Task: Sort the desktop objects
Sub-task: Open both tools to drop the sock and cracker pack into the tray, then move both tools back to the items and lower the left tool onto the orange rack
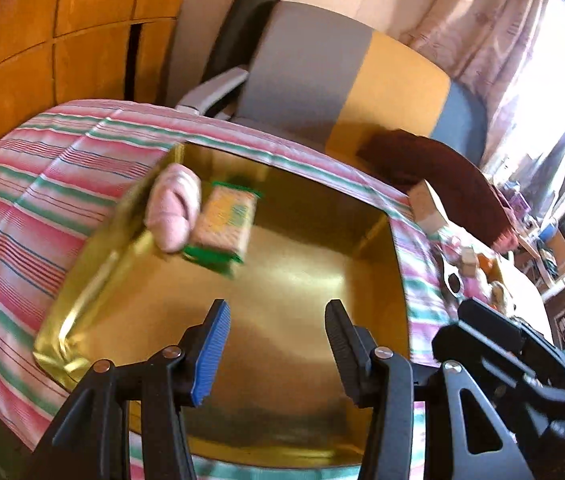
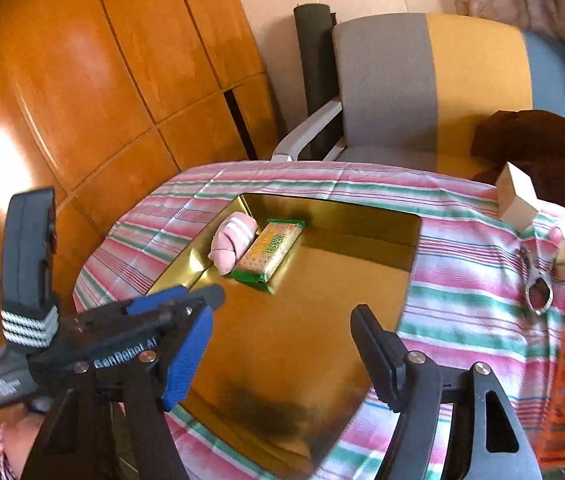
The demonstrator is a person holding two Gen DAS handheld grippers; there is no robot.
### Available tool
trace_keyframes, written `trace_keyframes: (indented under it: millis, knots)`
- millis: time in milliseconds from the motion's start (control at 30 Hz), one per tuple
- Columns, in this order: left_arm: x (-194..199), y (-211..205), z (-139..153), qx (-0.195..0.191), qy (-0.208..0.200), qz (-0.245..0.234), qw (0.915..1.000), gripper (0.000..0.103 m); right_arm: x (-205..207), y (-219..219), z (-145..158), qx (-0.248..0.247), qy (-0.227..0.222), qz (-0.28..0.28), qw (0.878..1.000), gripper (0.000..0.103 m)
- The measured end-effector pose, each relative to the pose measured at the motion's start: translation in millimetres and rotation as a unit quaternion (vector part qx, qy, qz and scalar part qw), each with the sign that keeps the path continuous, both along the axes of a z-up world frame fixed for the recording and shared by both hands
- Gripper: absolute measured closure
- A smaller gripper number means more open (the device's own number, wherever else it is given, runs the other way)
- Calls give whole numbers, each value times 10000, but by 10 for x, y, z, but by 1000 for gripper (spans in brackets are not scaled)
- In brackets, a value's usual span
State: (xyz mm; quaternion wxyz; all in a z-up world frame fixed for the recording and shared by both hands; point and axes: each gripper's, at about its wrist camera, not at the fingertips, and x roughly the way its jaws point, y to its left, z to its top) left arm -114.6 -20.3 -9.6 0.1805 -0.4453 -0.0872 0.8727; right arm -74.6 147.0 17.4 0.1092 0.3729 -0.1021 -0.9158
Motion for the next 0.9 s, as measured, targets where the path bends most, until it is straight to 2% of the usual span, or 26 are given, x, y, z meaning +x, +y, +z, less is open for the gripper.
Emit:
trace_keyframes:
  millis: [233,533,733,900]
  knots:
    - [239,361,-46,66,-85,-330,9994,53,348,293,-4,25,78,-356,9993,29]
    - [560,689,6,140,73,-653,9977,53,727,656,-95,-104,134,-769,9969,28]
    - [755,978,-4,40,110,-1023,9947,52,1076,965,-115,122,350,-1073,9935,26]
    - [872,1245,-76,-27,35,-1421,9898,50,1338,1348,-264,350,208,-1544,9872,24]
